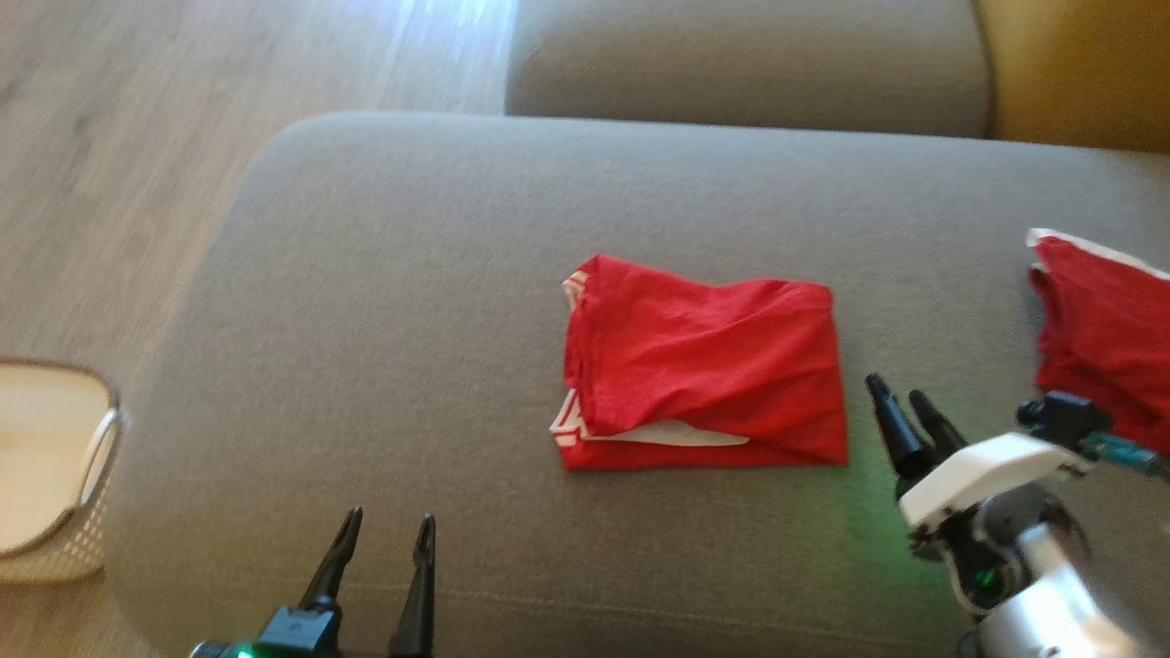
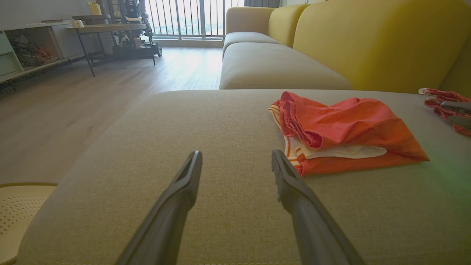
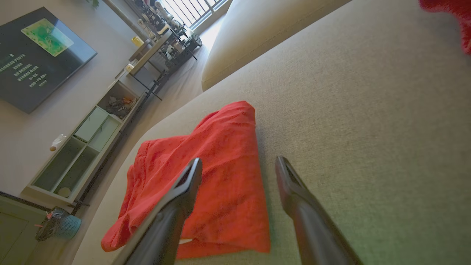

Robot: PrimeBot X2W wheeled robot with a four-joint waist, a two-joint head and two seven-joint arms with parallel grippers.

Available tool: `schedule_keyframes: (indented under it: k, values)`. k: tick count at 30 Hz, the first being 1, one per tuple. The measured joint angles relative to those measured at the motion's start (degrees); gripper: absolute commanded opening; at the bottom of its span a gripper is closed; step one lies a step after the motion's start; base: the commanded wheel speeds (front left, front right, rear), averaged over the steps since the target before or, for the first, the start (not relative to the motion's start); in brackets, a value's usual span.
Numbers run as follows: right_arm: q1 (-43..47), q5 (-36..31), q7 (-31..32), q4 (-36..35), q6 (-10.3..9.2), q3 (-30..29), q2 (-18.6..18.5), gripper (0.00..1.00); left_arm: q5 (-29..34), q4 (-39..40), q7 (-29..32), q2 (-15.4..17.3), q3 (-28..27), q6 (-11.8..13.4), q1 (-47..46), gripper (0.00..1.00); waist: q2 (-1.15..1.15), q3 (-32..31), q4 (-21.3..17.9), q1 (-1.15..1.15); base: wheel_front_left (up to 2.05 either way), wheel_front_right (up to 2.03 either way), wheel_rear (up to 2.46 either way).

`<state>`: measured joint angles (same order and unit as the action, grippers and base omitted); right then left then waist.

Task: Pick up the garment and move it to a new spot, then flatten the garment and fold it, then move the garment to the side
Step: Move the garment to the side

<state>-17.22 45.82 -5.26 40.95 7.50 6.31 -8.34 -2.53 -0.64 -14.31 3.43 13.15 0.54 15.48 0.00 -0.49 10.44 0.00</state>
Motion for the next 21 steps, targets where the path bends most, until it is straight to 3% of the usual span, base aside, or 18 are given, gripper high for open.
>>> schedule_keyframes:
  k: [6,16,17,18,19,20,21]
  values:
    - [-4.05,9.12,6.16,2.47,0.0,2.8,-4.91,1.0,-0.55,0.03,0.0,-0.03,1.64,0.58,-2.61,1.0,0.0,3.85,3.06,0.0,0.0,0.0,0.0]
    - [-9.75,12.48,10.34,6.69,0.01,8.4,-7.47,1.0,-1.34,0.07,0.0,-0.1,3.87,1.57,-6.28,1.0,0.0,9.04,5.44,0.0,0.0,0.0,0.0]
    - [-10.33,12.66,10.33,6.89,0.01,8.96,-7.69,0.8,-1.33,0.08,0.0,-0.1,4.14,1.65,-6.72,1.0,0.0,9.34,5.59,0.0,0.0,0.0,0.0]
    - [-10.89,12.84,10.34,7.19,0.01,9.4,-7.79,0.47,-1.33,0.07,0.0,-0.11,4.39,1.8,-7.03,1.0,0.0,9.56,5.71,0.0,0.0,0.0,0.0]
    - [-11.31,13.03,10.35,7.25,0.01,9.93,-7.89,0.3,-1.33,0.07,0.0,-0.11,4.55,1.82,-7.25,1.0,0.0,9.72,5.77,0.0,0.0,0.0,0.0]
    - [-11.59,13.35,10.33,7.28,0.0,10.46,-7.91,0.0,-1.33,0.05,0.0,-0.11,4.59,1.94,-7.4,1.0,0.0,9.81,5.75,0.0,0.0,0.0,0.0]
    - [-11.63,13.62,10.29,7.26,0.0,11.0,-7.92,0.0,-1.33,0.04,0.0,-0.12,4.59,2.0,-7.48,1.0,0.0,9.85,5.67,0.0,0.0,0.0,0.0]
